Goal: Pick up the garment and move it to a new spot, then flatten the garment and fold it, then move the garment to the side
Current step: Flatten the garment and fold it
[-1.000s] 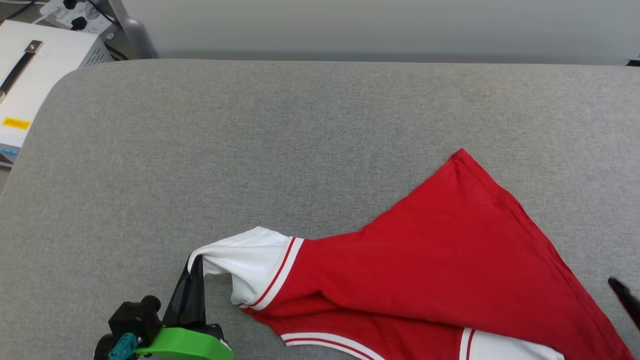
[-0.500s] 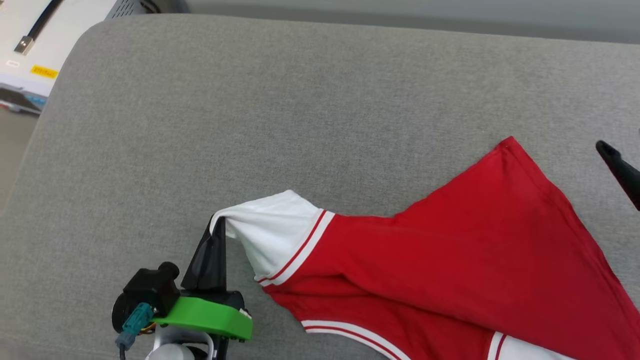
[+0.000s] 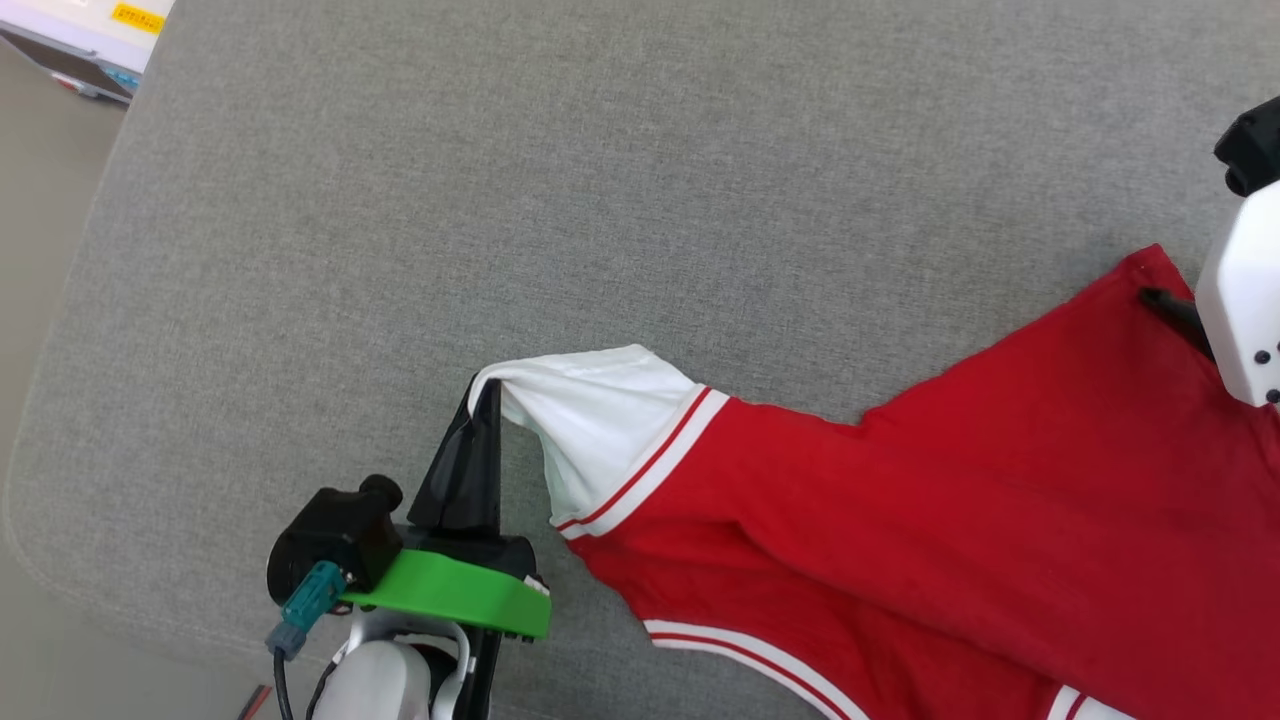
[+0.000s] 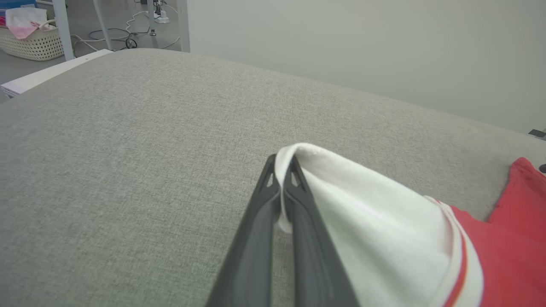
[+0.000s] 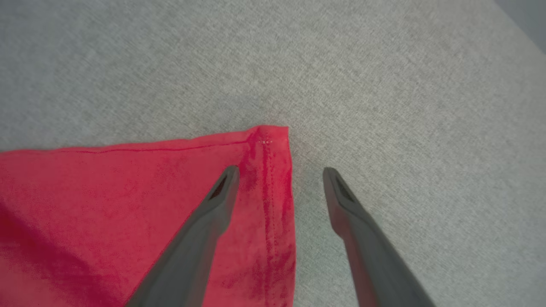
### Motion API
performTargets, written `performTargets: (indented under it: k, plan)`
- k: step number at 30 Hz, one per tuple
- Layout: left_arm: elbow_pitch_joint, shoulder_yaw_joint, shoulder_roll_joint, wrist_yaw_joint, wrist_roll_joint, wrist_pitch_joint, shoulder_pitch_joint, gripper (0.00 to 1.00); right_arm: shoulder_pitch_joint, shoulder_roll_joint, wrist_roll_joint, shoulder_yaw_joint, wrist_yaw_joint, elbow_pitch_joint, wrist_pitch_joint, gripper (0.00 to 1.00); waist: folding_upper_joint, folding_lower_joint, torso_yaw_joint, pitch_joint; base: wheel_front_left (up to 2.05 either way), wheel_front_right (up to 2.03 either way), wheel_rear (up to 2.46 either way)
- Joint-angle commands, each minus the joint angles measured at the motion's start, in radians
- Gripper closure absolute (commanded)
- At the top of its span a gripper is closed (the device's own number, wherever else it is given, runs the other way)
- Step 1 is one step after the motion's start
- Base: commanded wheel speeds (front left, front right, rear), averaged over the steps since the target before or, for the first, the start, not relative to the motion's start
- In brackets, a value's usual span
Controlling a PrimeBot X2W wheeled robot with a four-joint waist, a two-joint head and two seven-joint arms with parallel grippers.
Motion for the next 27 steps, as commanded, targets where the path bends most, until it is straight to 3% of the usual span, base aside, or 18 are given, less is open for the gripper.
performTargets:
  k: [1, 10, 11, 12, 19, 27]
  plan:
    - [-0.006, -0.004, -0.002, 0.006, -0.013, -0.006, -0.026, 1.00, -0.030, -0.002, -0.008, 0.034, -0.001, 0.033, -0.002, 0.00, 0.0000, -0.0001, 0.033, 0.043, 0.00, 0.00, 0.00]
    - [0.003, -0.025, -0.002, 0.020, -0.026, -0.006, -0.048, 1.00, -0.051, -0.022, 0.042, 0.256, -0.001, 0.206, -0.040, 0.00, 0.0000, -0.0001, 0.043, 0.055, 0.00, 0.00, 0.00]
    - [0.004, -0.024, -0.002, 0.022, -0.026, -0.006, -0.047, 1.00, -0.052, -0.025, 0.052, 0.268, -0.001, 0.213, -0.048, 0.55, 0.0000, -0.0001, 0.040, 0.050, 0.00, 0.00, 0.00]
    - [0.007, -0.021, -0.002, 0.023, -0.026, -0.006, -0.043, 1.00, -0.056, -0.026, 0.064, 0.278, -0.001, 0.221, -0.066, 1.00, 0.0000, -0.0001, 0.035, 0.043, 0.00, 0.00, 0.00]
    - [0.024, -0.002, -0.002, 0.012, -0.002, -0.006, -0.021, 1.00, -0.090, -0.025, 0.106, 0.291, -0.001, 0.247, -0.206, 1.00, 0.0000, -0.0001, -0.005, -0.028, 0.00, 0.00, 0.00]
    - [0.026, 0.049, 0.018, -0.018, 0.044, -0.006, 0.009, 1.00, -0.086, -0.036, 0.136, 0.262, -0.001, 0.194, -0.414, 1.00, 0.0000, -0.0001, -0.060, -0.151, 0.00, 0.00, 0.00]
